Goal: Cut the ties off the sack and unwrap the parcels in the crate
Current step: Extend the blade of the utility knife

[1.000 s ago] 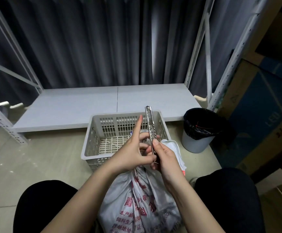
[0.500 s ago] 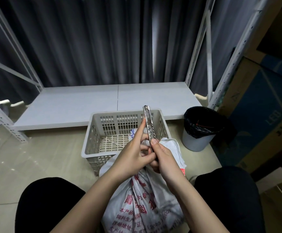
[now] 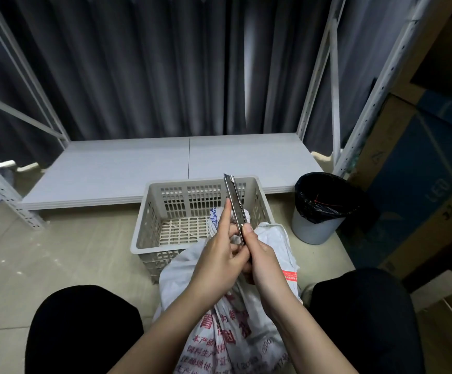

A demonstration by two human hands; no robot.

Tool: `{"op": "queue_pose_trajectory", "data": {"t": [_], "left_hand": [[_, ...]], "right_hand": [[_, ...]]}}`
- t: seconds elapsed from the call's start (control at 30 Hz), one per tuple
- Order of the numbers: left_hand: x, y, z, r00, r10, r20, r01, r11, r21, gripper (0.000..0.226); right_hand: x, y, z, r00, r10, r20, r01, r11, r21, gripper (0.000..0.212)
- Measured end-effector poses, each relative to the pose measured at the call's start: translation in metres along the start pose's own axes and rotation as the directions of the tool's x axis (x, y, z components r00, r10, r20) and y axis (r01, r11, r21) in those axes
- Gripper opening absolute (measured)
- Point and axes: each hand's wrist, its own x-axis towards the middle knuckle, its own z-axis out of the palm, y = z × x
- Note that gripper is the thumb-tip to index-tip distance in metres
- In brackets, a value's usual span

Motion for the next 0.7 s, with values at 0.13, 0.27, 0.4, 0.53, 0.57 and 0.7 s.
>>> {"op": "queue_pose_trajectory", "data": {"t": [0.13, 0.27, 0.4, 0.53, 0.57, 0.7], "left_hand": [[-0.005, -0.003, 0.007, 0.997, -0.028, -0.070, 0.033, 0.997, 0.065, 0.081], [0.002, -0.002, -0.005, 0.992, -0.082, 0.098, 0.093, 0.990, -0.108, 0.071], [0.006, 0.004, -0.013, 0.990, -0.092, 0.109, 0.104, 0.988, -0.112, 0.074], [0.005, 0.005, -0.013, 0.990, -0.054, 0.131, 0.042, 0.995, 0.090, 0.080], [0.004, 0.005, -0.013, 0.987, -0.059, 0.149, 0.045, 0.994, 0.101, 0.082], [0.001, 0.001, -0.012, 0.977, -0.089, 0.191, 0.074, 0.993, 0.088, 0.086]], "right_hand": [[0.001, 0.003, 0.003, 0.999, 0.032, -0.017, -0.031, 0.999, 0.034, 0.043], [0.005, -0.004, -0.006, 0.994, 0.060, 0.091, -0.068, 0.994, 0.089, 0.036], [0.011, -0.005, -0.006, 0.981, 0.087, 0.173, -0.129, 0.961, 0.243, 0.028], [0.015, -0.004, -0.008, 0.979, 0.091, 0.182, -0.122, 0.979, 0.166, 0.029], [0.015, -0.003, -0.009, 0.984, 0.072, 0.164, -0.105, 0.975, 0.197, 0.025], [0.016, 0.001, -0.009, 0.989, 0.052, 0.140, -0.093, 0.946, 0.309, 0.021]]}}
